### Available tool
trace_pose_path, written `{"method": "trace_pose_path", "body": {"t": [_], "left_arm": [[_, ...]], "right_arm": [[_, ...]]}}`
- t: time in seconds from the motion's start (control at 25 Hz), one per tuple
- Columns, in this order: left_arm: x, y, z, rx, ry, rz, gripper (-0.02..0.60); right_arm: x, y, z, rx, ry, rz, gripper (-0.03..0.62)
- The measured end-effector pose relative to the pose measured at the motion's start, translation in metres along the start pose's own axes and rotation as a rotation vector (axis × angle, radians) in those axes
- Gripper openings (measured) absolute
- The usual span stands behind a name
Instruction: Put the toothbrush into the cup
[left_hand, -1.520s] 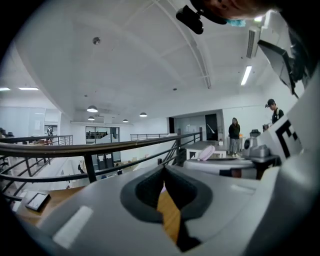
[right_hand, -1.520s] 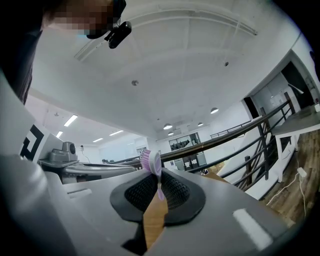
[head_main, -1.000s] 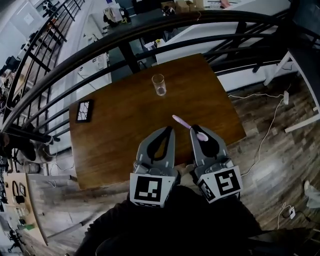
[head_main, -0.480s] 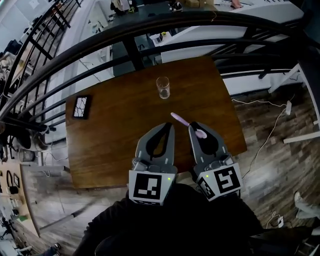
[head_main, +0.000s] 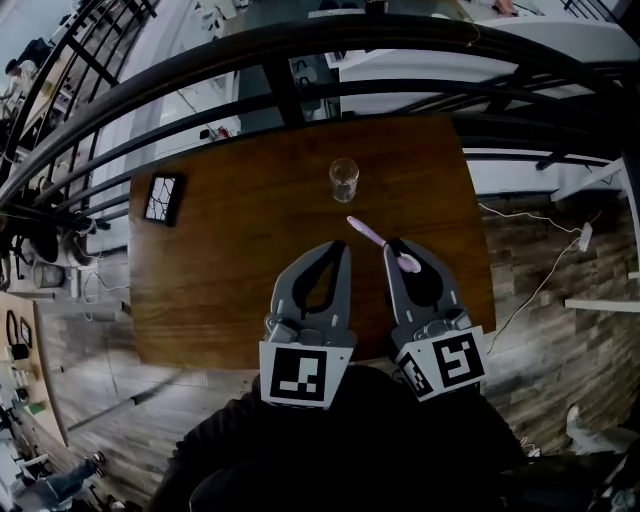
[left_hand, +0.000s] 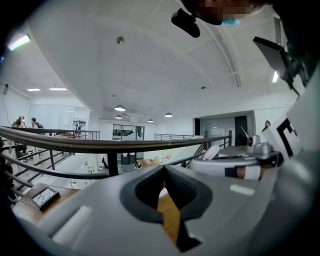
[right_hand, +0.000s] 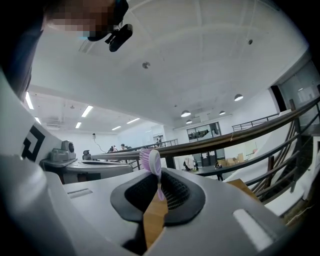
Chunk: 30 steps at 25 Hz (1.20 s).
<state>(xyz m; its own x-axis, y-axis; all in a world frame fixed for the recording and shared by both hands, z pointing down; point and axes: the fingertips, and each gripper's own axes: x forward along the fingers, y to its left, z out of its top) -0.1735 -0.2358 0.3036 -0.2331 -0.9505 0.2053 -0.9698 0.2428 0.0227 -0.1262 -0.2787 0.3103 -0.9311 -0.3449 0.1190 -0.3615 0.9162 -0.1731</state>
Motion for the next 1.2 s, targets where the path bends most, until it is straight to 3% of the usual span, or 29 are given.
{"method": "trace_pose_path", "body": {"t": [0.4,1.2], "left_arm": [[0.044,0.036,-0.011,-0.059,0.054,0.055,0.009],[0.11,0.081,-0.064,-0.163,0.215,0.083,0.008]], "right_arm": [[0.06,-0.012,-0.005,-0.007,0.07,0.053,0.023],[0.136,-0.051,-0.042,0.022,0.173,0.032,0.025]]}}
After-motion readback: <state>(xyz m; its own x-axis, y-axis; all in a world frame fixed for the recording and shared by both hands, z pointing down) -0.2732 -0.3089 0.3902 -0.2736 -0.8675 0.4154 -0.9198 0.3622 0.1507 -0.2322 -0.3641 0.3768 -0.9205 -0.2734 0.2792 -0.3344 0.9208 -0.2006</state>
